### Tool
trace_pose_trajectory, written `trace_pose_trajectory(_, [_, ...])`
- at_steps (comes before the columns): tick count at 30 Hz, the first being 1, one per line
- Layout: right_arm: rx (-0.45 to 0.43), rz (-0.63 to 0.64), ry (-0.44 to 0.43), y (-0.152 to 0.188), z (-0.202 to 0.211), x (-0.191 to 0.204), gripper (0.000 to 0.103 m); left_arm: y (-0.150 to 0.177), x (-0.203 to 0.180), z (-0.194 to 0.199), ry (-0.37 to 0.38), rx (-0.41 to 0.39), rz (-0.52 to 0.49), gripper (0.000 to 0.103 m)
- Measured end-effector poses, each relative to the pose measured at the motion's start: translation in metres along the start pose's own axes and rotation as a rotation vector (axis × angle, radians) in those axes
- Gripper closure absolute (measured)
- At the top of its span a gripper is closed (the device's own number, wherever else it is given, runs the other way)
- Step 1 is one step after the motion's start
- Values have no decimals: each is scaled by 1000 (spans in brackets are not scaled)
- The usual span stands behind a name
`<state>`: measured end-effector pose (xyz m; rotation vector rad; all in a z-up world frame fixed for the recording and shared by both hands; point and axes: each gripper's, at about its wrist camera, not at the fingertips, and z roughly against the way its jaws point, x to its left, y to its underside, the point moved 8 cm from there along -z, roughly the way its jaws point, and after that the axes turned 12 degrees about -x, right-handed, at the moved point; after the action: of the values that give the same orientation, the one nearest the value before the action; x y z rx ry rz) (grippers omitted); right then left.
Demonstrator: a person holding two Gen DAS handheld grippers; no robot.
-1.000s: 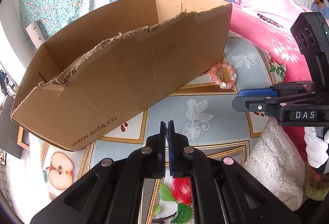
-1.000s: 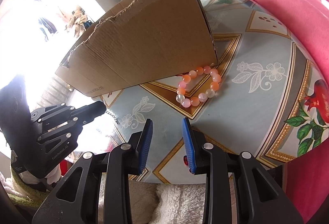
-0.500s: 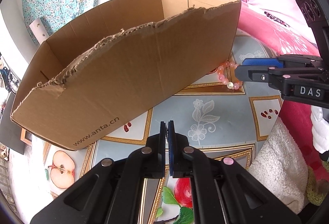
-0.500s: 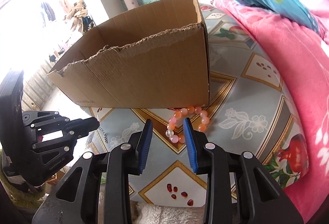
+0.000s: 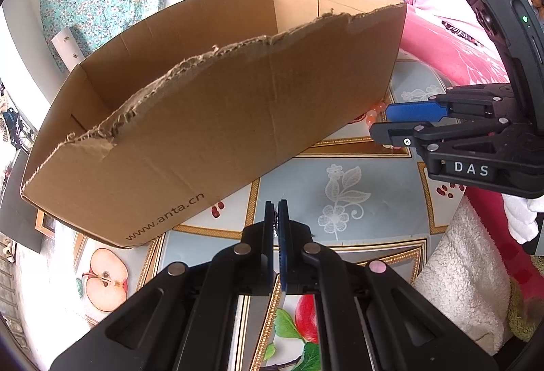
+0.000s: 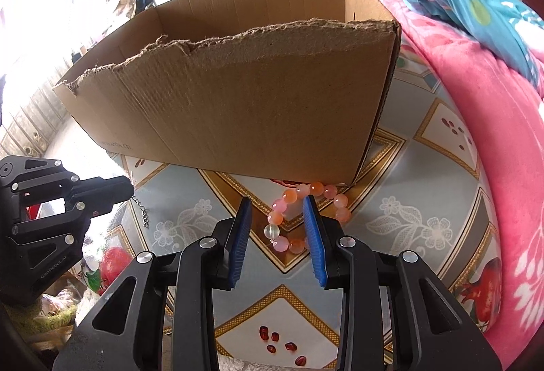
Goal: Organize jewelry
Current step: 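Grasp the pink-and-white bead bracelet with the right tool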
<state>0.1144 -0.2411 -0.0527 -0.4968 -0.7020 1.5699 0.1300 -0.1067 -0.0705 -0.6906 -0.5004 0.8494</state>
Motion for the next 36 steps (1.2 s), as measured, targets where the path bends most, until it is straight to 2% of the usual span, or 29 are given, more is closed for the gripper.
trace_pose_trajectory(13, [20,26,36,0,-15,-7,73,1,2,0,2,1,0,101])
trace_pose_trajectory(16, [16,36,47,0,-18,-10,79,1,2,0,1,0,0,101])
trace_pose_trajectory(17, [14,38,55,1,-17,-10,87,1,2,0,1,-1,0,101])
trace_pose_trajectory(19, [13,22,53,2,-19,-13,95,1,3,1,1,-4,3,101])
trace_pose_trajectory(20, [8,11,51,1,-18,-16,96,1,3,2,1,-8,5,101])
trace_pose_trajectory(29, [-101,-181,-61,-25,23,-36,96,-6,24,39,104,-75,127,101])
trace_pose_trajectory(36, [-171,-269,-131,-51,60,-40,96,-31,40,88,153,-164,155,101])
